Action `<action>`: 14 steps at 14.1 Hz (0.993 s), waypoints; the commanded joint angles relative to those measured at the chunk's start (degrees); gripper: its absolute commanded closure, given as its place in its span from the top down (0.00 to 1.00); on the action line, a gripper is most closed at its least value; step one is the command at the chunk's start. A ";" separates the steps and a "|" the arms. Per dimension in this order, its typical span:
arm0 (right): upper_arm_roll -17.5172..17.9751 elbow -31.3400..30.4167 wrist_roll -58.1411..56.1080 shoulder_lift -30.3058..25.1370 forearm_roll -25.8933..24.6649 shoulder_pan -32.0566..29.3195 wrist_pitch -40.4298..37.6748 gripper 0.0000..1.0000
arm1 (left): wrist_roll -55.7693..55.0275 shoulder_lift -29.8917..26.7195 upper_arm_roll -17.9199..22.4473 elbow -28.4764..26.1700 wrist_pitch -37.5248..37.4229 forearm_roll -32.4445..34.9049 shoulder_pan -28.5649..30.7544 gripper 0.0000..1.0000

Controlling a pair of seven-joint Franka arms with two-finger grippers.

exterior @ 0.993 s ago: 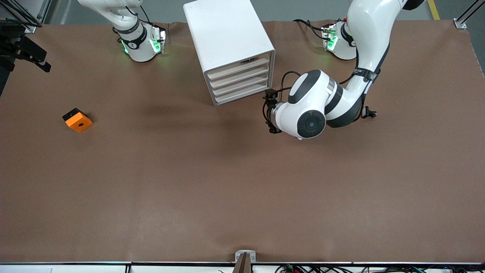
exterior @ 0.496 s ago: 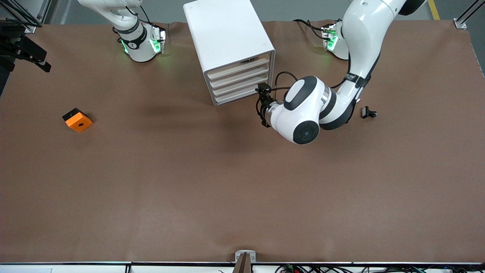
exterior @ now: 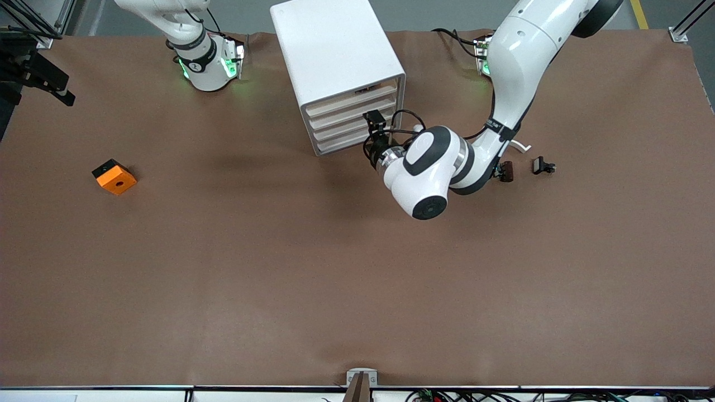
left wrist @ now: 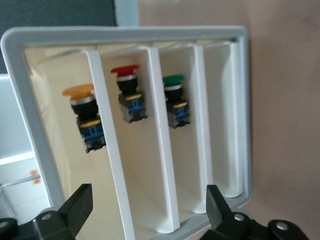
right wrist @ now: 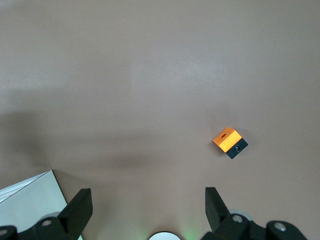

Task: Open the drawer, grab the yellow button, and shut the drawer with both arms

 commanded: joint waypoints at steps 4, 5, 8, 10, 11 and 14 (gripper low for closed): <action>0.00 0.38 -0.40 1.81 0.04 -1.10 -0.40 1.00 | -4.44 4.94 0.04 1.21 -1.35 -9.81 -0.07 0.78; 0.00 0.38 -0.41 2.86 -0.57 -0.92 -0.40 1.00 | -5.07 5.56 0.13 1.21 -1.35 -10.70 -0.77 0.72; 0.00 0.46 -0.31 7.08 -0.15 -1.53 -0.58 1.00 | -4.99 6.00 0.13 0.78 -1.70 -10.97 -2.45 0.63; 0.09 0.38 -0.49 7.35 -0.58 -1.27 -0.67 1.00 | -4.99 6.00 0.13 0.60 -3.10 -10.97 -2.54 0.63; 0.09 0.38 -0.49 7.62 -0.58 -1.36 -0.67 1.00 | -4.99 6.00 0.13 0.68 -4.24 -11.24 -2.71 0.63; 0.09 0.46 -0.41 11.46 -0.67 -1.79 -0.75 1.00 | -5.08 5.91 0.04 0.60 -7.06 -11.59 -2.97 0.63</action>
